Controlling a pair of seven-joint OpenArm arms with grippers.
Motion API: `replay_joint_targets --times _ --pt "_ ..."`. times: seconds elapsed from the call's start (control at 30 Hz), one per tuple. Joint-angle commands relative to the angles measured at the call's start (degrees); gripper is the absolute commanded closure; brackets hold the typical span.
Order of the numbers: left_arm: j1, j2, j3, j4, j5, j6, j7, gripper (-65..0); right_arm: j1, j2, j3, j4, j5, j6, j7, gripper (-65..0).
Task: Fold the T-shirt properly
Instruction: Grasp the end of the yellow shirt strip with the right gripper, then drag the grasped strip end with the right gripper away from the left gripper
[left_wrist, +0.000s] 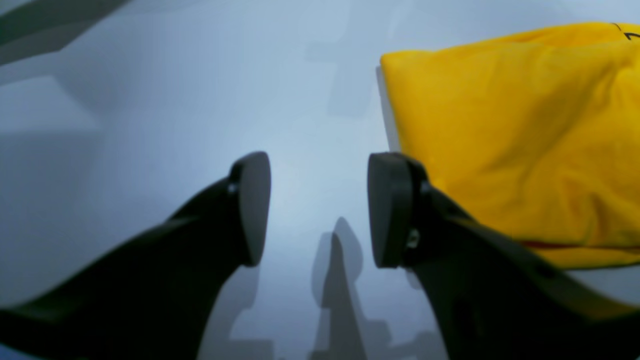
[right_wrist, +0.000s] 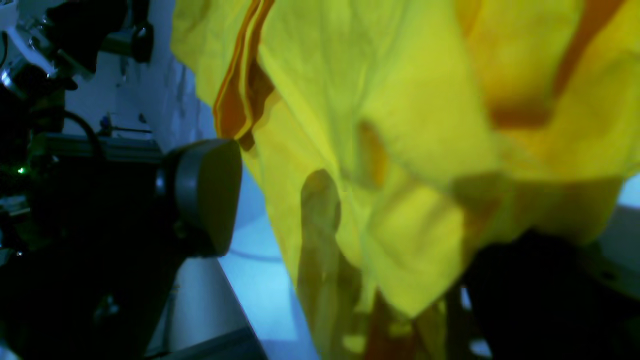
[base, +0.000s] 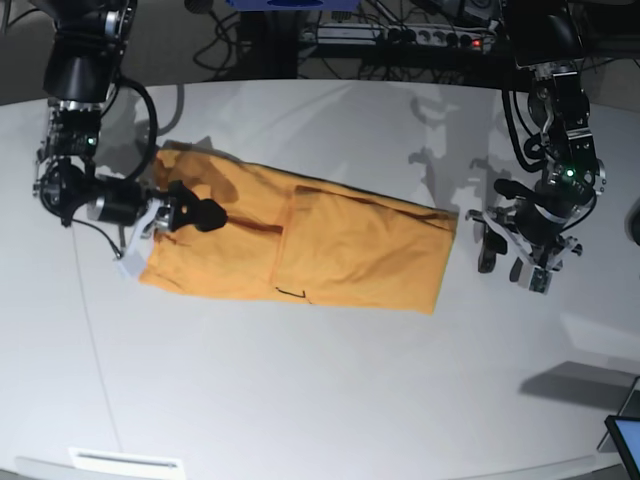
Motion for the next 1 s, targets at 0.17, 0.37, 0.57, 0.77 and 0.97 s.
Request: replay_joint_targets --times 0.17,0.37,0.57,0.77,0.97 --pt "-0.86 -1.07 -0.24 0.79 -0.58 0.28 -1.21 -31.1 2.95 0.77 0.12 -0.04 0.96 0.02 0.38 -46.0" --pt "-0.86 -1.07 -0.33 0.79 -0.58 0.19 -1.21 -31.1 4.09 0.77 0.03 -5.49 0.96 0.02 1.17 -22.8" --pt "-0.86 -1.07 -0.24 0.7 -0.58 0.19 -1.21 -31.1 4.18 1.65 0.03 -5.57 0.96 0.02 1.17 -5.4" --pt "-0.86 -1.07 -0.68 0.7 -0.58 0.19 -1.21 -31.1 4.27 3.06 0.03 -4.34 -1.06 -0.07 1.26 -0.7" --pt "-0.86 -1.15 -0.77 0.7 -0.58 0.19 -1.21 -31.1 4.18 3.23 0.38 3.31 -13.02 -0.07 1.17 -0.7"
